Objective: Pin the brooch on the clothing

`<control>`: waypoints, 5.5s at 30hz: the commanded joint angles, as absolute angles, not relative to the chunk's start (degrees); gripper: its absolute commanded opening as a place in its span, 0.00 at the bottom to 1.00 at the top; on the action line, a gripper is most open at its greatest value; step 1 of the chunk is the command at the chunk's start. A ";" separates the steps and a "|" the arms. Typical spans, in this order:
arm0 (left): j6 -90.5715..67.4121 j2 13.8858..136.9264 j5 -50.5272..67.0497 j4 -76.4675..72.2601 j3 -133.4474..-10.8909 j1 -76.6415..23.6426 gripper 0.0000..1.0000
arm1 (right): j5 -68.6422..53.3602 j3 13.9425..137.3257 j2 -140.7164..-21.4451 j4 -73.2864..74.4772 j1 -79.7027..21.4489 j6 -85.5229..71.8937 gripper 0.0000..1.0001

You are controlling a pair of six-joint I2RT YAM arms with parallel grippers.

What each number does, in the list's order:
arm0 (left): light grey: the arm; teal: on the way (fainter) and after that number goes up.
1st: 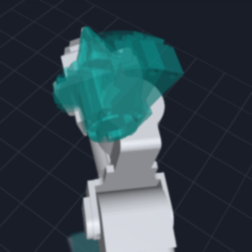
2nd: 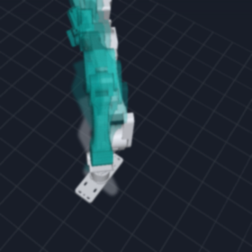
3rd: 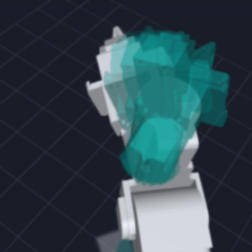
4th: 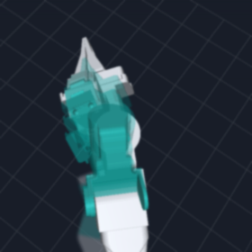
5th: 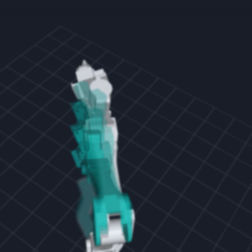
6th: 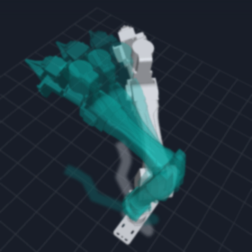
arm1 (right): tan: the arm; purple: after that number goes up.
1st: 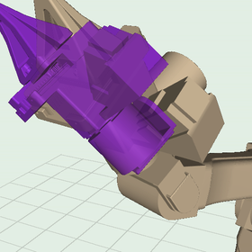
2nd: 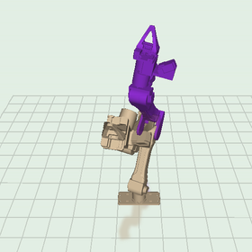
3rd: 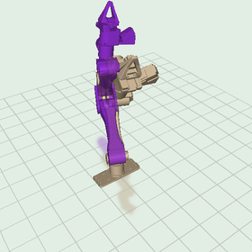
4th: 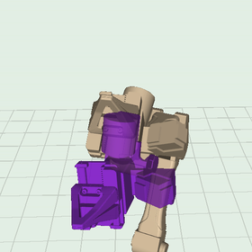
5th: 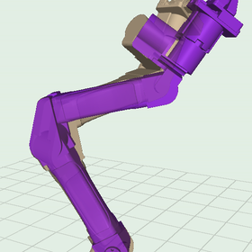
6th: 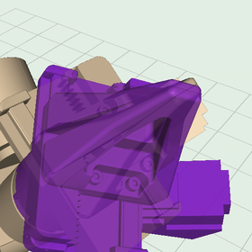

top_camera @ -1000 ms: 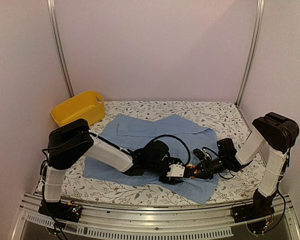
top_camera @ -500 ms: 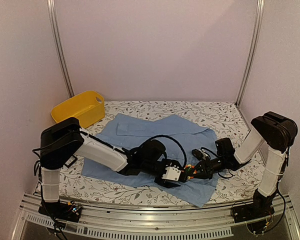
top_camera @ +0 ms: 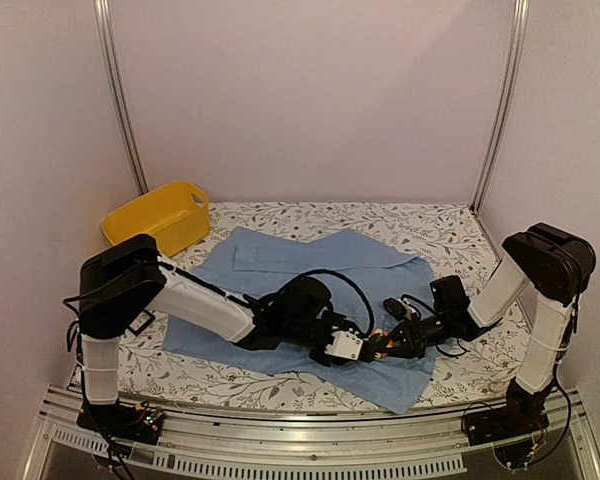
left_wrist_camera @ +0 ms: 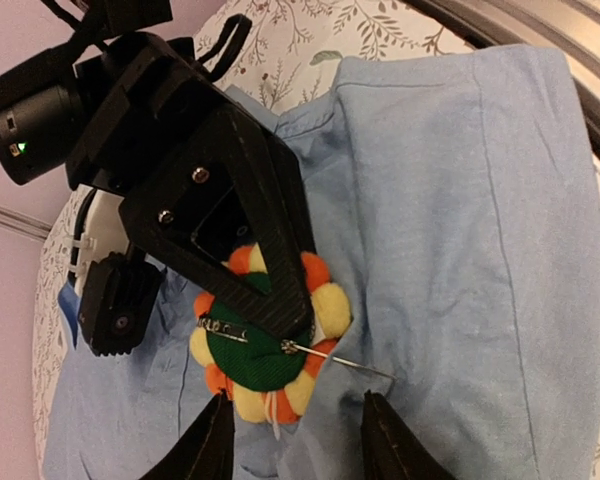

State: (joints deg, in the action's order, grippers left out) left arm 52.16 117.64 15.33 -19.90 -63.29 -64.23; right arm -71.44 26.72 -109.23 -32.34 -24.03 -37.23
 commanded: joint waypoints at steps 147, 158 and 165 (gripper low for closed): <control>17.22 128.49 43.95 -15.08 -77.69 -58.20 0.42 | -68.98 25.84 -104.85 -27.34 -26.89 -33.43 0.00; 17.13 128.19 45.00 -13.03 -78.46 -57.79 0.41 | -71.85 25.99 -99.99 -27.16 -26.90 -31.90 0.00; 15.00 127.40 48.14 -13.11 -79.01 -57.42 0.24 | -73.15 26.87 -99.31 -27.14 -27.13 -30.49 0.00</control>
